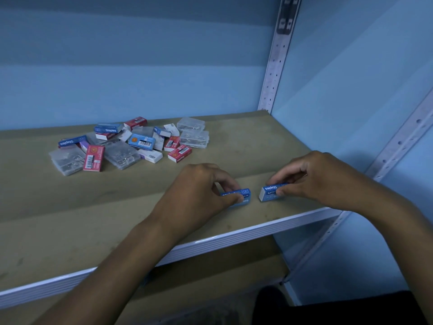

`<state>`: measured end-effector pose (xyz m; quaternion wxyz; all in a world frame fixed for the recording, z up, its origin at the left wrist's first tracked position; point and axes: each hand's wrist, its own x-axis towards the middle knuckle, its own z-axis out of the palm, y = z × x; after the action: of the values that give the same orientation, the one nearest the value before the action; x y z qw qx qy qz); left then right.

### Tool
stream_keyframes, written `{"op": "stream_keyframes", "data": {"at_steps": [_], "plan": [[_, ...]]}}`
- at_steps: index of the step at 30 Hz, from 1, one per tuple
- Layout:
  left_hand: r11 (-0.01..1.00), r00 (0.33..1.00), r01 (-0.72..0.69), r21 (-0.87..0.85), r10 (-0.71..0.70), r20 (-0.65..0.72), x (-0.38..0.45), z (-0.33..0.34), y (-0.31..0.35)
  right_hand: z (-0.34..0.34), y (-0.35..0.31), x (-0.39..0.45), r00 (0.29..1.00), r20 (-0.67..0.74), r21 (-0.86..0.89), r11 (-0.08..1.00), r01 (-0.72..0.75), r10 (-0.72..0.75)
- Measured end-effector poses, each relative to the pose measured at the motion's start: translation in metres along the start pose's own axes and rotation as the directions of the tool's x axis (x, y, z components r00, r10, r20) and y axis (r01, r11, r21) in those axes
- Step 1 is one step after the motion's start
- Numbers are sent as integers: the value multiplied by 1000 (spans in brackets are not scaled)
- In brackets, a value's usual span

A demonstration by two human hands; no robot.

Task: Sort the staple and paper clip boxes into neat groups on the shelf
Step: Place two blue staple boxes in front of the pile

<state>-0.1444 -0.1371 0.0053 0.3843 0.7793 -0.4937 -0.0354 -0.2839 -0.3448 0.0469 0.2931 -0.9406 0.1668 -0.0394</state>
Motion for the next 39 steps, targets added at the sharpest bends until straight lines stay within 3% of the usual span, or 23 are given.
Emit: {"op": "stream_keyframes", "data": {"at_steps": [18,25,28,30,37,39], "plan": [[1000,1000,-14,9,14,12,2,15,11,-5,8,-6,998,49,0,999,-35,35],[1000,999,-23,11,24,-44,-3,3,8,-6,0,-6,998,-62,40,999,11,-9],[993,997,-24,113,32,-66,-4,-17,-4,-2,-21,9,995,-76,-4,998,65,-65],[971,964,98,220,-38,-263,-30,-108,-58,35,-101,85,964,-62,-26,966,258,-259],[930,963,118,347,-21,-269,-28,-122,-83,48,-104,99,966,-66,-24,968,248,-249],[904,952,180,387,-61,-299,-27,-135,-108,63,-116,118,959,-78,-29,962,271,-272]]}}
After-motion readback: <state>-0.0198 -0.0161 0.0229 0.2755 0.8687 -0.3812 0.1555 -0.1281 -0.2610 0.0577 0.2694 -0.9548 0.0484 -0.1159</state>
